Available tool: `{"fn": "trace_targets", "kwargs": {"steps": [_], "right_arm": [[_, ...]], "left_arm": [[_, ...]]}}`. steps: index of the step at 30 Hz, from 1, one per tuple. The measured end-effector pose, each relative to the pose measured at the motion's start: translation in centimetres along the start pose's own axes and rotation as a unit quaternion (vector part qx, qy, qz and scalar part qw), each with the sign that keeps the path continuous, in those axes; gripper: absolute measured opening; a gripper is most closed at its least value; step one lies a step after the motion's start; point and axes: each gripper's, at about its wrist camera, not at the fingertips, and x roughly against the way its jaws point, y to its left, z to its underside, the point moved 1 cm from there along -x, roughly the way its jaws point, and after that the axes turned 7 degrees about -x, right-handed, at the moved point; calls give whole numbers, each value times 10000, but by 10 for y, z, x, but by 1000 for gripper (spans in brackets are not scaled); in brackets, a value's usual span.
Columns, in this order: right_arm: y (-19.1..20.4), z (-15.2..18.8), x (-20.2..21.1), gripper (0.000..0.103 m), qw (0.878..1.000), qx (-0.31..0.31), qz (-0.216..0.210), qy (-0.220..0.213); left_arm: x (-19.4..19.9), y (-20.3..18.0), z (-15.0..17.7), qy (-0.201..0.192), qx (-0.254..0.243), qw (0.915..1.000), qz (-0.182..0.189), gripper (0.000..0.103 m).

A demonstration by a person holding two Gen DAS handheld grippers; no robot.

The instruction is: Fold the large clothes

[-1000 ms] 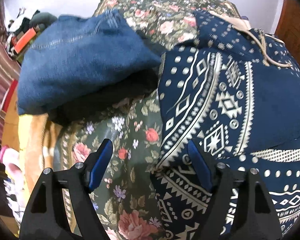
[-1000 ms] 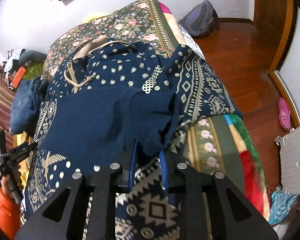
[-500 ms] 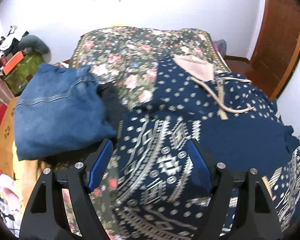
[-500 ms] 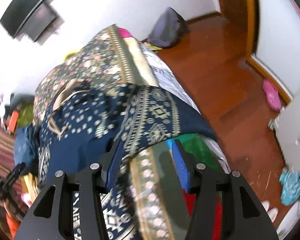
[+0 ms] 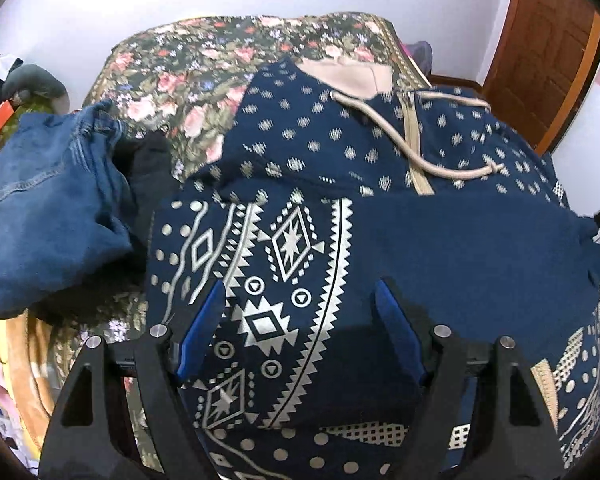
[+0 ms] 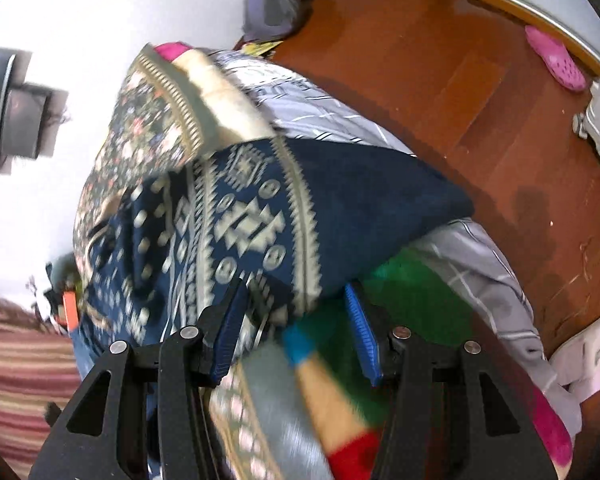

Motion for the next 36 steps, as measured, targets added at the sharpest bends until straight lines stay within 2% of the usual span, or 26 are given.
{"fn": "trace_targets", "kwargs": {"steps": [7,8,9,11,14,17,19,21,24,26,27,28,31,32,34,36], "right_arm": [[-1,-33,-17,46,9975,-65,608,-357],[0,-36,-17,41,9970,-64,637,-428],[3,-37,-15,28,9967,-5,653,-477],[14,-37,-8,13,9952,203,719,-634],[34,-30,15,9,9909,650,636,-991],[65,-16,50,7,9825,1179,365,-1394],[90,-1,79,5,9724,1604,99,-1690],[118,18,110,5,9573,2064,-151,-2017],[163,56,149,5,9268,2902,-572,-2315],[180,72,155,5,9155,3190,-531,-2392],[185,77,155,5,9143,3253,-526,-2356],[185,81,154,5,9162,3254,-542,-2275],[176,82,136,7,9322,3096,-397,-1831],[169,79,127,11,9392,2982,-305,-1673],[151,74,115,22,9518,2721,-168,-1407],[125,65,102,45,9638,2387,28,-1184]], "left_arm": [[-7,-1,6,75,-9,10000,-25,76],[-6,-1,6,64,-14,10000,-39,76],[-4,0,7,46,-24,10000,-59,76],[-1,1,8,16,-53,9999,-116,76],[7,4,10,-46,-101,9997,-195,76],[15,7,10,-108,-107,9996,-227,76],[21,9,10,-175,-106,9995,-246,76],[30,10,9,-270,-103,9992,-273,76],[41,12,8,-405,-78,9988,-279,76],[47,13,9,-460,-43,9986,-254,76],[50,14,9,-481,-33,9985,-242,76],[53,15,10,-506,-27,9984,-234,76],[60,16,14,-547,-51,9983,-216,76],[62,17,15,-552,-70,9982,-217,76],[63,18,18,-554,-95,9982,-221,76],[63,19,21,-532,-96,9983,-221,76]]}}
